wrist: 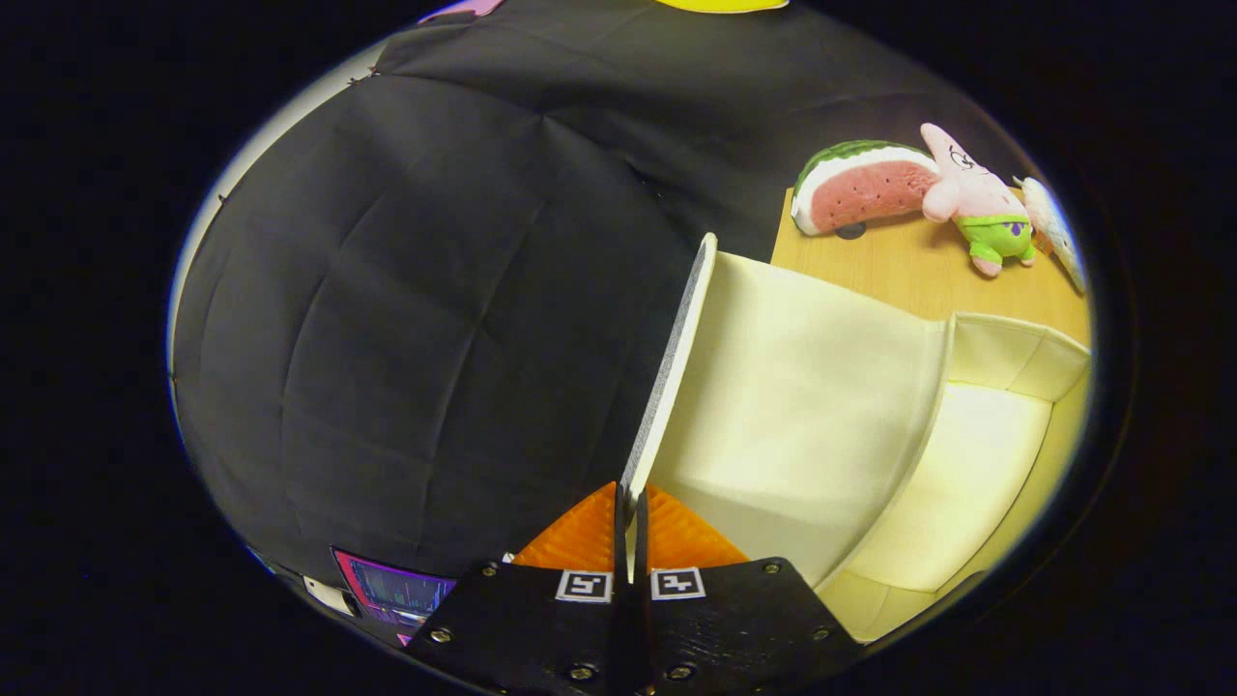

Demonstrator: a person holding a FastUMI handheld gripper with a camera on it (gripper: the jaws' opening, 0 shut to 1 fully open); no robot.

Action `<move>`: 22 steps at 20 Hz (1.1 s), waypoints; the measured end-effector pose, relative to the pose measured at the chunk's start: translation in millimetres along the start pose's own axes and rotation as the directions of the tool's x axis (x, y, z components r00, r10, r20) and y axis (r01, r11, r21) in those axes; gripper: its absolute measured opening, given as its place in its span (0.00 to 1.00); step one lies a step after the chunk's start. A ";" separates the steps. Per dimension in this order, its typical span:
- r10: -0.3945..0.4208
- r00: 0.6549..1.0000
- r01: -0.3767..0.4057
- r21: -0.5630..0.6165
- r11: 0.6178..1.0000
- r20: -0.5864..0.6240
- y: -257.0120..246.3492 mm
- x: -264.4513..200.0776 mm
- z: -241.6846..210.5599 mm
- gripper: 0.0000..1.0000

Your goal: Open the storage box then place both shoes into the box .Put the left shoe in first, then the right shoe, with the right side of both shoes facing outward in a uniform manner.

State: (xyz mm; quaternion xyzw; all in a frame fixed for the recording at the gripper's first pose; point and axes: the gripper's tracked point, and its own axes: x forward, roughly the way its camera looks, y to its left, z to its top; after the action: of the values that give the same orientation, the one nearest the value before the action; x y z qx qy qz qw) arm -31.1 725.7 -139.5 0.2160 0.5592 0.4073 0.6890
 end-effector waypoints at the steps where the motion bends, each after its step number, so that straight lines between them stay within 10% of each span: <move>1: -0.016 1.000 0.016 0.002 1.000 -0.011 -0.9 8.6 -2.7 0.01; 7: -0.114 0.993 0.114 -0.020 0.993 -0.031 -18.0 36.7 -10.3 0.06; 12: -0.165 0.986 0.163 -0.075 0.984 -0.014 -27.2 28.1 2.8 0.42; 22: -0.220 0.972 0.227 -0.102 0.968 0.078 -71.7 -96.5 12.5 0.70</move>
State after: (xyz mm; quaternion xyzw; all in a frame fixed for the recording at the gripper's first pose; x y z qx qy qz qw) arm -0.5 609.0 -132.5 0.1266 0.5335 0.3498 0.7596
